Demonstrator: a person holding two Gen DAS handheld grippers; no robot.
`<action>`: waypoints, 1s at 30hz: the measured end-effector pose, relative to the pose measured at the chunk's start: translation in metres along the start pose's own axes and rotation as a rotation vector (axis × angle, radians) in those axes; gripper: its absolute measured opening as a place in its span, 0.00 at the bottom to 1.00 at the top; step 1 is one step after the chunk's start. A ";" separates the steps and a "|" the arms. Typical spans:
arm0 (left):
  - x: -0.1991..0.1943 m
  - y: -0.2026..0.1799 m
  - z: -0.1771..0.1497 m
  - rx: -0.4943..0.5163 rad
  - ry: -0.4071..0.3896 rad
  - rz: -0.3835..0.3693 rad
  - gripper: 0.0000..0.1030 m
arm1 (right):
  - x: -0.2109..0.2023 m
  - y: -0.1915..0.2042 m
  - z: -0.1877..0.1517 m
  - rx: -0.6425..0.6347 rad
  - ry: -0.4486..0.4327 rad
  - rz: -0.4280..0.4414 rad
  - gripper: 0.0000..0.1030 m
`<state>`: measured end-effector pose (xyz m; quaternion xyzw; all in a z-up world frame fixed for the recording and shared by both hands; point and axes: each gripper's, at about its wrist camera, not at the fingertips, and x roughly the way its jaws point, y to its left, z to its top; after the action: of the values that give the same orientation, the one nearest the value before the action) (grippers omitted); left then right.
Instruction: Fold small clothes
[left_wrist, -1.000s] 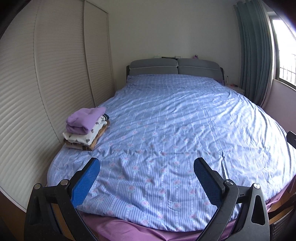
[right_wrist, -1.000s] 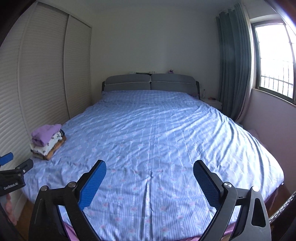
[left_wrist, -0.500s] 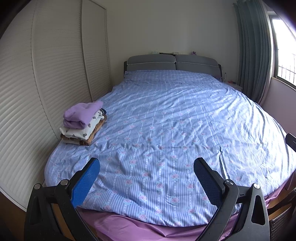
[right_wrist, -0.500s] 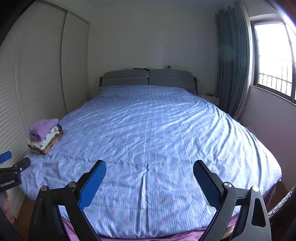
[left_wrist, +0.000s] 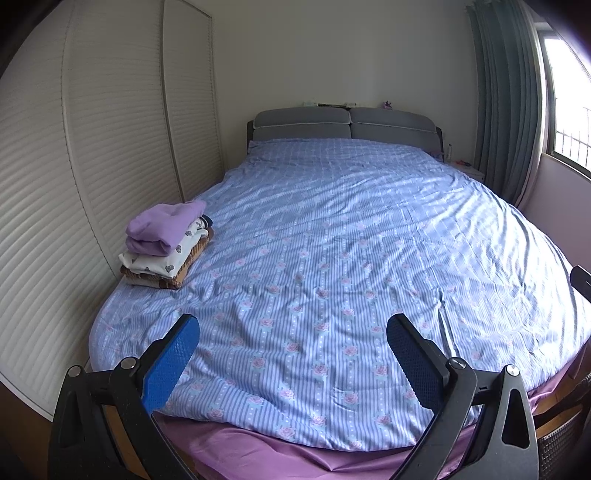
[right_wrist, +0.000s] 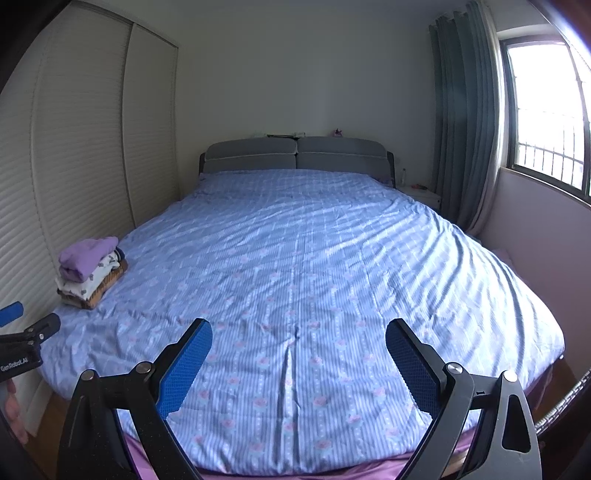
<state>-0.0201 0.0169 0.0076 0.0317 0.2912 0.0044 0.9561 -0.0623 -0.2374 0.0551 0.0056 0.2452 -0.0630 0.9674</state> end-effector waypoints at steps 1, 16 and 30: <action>0.000 0.000 0.000 0.000 0.003 -0.002 1.00 | 0.000 0.000 0.000 0.000 0.001 -0.001 0.93; 0.000 -0.002 0.000 -0.009 0.028 -0.034 1.00 | -0.001 -0.004 0.001 0.017 0.000 0.013 0.93; 0.002 -0.003 -0.002 -0.019 0.049 -0.054 1.00 | -0.002 -0.003 0.002 0.017 0.010 0.021 0.93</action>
<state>-0.0196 0.0143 0.0046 0.0147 0.3152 -0.0180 0.9487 -0.0633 -0.2404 0.0574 0.0170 0.2493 -0.0549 0.9667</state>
